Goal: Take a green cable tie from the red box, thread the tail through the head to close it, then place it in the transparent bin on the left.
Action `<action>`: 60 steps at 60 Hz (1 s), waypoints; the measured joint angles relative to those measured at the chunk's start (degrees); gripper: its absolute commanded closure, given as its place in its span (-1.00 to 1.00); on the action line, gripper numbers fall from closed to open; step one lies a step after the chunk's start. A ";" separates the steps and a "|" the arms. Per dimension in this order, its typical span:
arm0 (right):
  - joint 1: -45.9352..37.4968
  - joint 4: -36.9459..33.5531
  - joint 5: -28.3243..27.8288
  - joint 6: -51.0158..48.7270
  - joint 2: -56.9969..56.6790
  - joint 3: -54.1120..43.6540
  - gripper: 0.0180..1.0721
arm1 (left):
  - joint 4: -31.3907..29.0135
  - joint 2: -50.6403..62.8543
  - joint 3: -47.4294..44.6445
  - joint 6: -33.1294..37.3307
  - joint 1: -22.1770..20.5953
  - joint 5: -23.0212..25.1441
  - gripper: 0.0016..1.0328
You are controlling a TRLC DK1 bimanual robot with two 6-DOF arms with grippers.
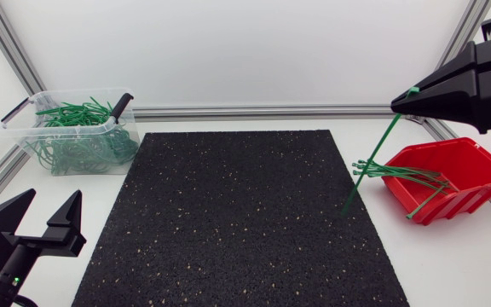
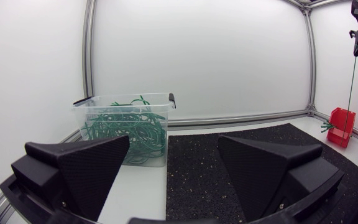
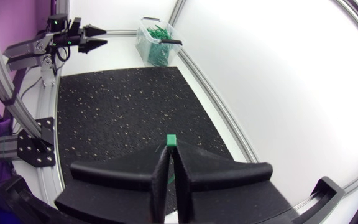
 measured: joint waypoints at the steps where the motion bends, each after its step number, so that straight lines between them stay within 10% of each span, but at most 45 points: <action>1: 0.76 -0.44 -0.11 0.94 0.22 0.44 0.89 | 0.04 0.00 0.00 0.00 0.04 0.02 -0.92; 38: 9.99 1.16 -8.98 26.16 18.84 2.05 0.89 | 0.22 0.87 0.09 -0.26 0.72 0.76 -0.92; 60: 17.18 4.90 -8.92 37.16 26.14 4.90 0.89 | -0.22 19.65 6.69 -5.29 0.72 3.91 -0.92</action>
